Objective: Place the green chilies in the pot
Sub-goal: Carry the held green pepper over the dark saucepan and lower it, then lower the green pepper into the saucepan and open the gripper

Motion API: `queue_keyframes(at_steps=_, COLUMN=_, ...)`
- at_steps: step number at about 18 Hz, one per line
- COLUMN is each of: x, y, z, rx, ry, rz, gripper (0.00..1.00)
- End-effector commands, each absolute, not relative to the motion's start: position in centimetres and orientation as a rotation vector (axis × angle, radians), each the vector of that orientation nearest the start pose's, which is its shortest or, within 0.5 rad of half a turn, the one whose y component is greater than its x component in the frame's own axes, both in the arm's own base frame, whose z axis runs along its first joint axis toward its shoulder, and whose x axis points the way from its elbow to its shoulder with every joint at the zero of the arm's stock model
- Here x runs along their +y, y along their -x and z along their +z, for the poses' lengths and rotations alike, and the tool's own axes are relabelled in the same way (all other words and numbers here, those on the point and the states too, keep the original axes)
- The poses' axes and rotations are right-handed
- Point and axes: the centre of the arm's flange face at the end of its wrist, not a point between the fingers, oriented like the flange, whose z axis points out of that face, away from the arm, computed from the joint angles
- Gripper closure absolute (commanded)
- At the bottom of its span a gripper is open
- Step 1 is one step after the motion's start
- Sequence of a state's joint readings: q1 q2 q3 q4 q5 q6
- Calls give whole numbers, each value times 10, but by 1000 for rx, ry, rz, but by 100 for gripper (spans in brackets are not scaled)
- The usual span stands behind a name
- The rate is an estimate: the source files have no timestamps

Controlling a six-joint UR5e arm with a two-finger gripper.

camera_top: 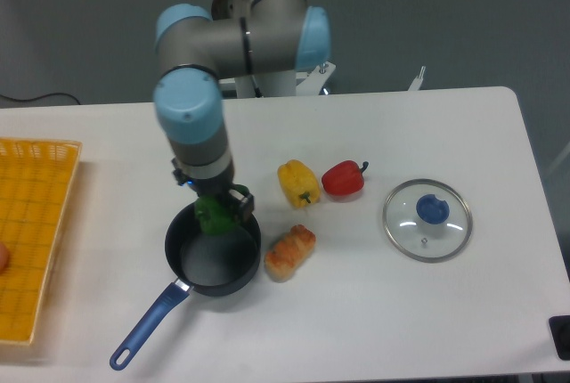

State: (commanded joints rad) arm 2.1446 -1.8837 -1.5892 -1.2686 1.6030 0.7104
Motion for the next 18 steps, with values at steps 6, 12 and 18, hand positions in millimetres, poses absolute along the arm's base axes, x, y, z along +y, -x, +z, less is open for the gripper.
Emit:
queue_keyframes(at_steps=6, x=583, y=210, z=329, rx=202, ry=3184, rz=17, gripper=51)
queue_keyframes(at_steps=12, x=590, y=220, z=313, rx=199, ry=3202, rz=41, gripper=51)
queue_keyframes(at_steps=18, x=600, y=226, z=298, rx=162, ry=3186, rz=70, gripper=51)
